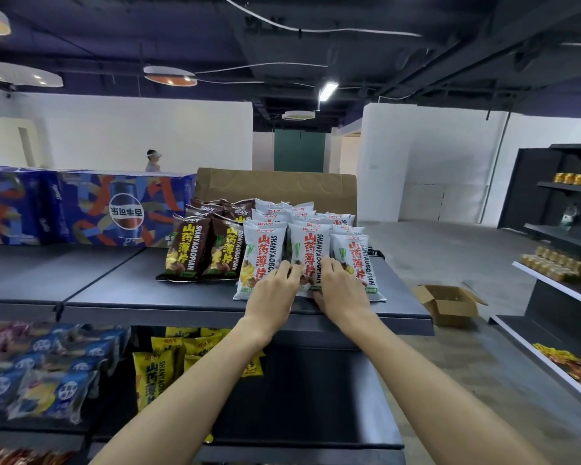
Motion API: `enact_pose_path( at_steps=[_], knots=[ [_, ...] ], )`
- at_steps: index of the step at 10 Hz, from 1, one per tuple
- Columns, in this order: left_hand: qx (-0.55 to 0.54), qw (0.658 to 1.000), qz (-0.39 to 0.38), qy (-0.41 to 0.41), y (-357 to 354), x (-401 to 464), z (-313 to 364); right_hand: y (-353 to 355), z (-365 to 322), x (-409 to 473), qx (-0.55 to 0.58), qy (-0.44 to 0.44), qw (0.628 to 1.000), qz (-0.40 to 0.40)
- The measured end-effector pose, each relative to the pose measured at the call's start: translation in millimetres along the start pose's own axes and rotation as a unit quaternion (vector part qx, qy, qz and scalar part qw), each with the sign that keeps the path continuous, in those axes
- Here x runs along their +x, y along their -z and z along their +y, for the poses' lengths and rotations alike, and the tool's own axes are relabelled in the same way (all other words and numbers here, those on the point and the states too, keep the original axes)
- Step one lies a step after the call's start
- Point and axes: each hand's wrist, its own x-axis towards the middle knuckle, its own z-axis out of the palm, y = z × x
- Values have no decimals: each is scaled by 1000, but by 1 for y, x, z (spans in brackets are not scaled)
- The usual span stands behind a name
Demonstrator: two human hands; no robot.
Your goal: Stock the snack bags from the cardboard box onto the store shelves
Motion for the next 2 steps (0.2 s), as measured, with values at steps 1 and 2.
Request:
enact_pose_path(
  at_steps=[1, 2],
  knots=[
    [-6, 1000, 23, -17, -2, -2, -3, 1, 0, -3, 14, -6, 1000, 1],
    [27, 999, 40, -25, -1, -4, -6, 3, 0, -4, 6, -21, 1000, -6]
  ],
)
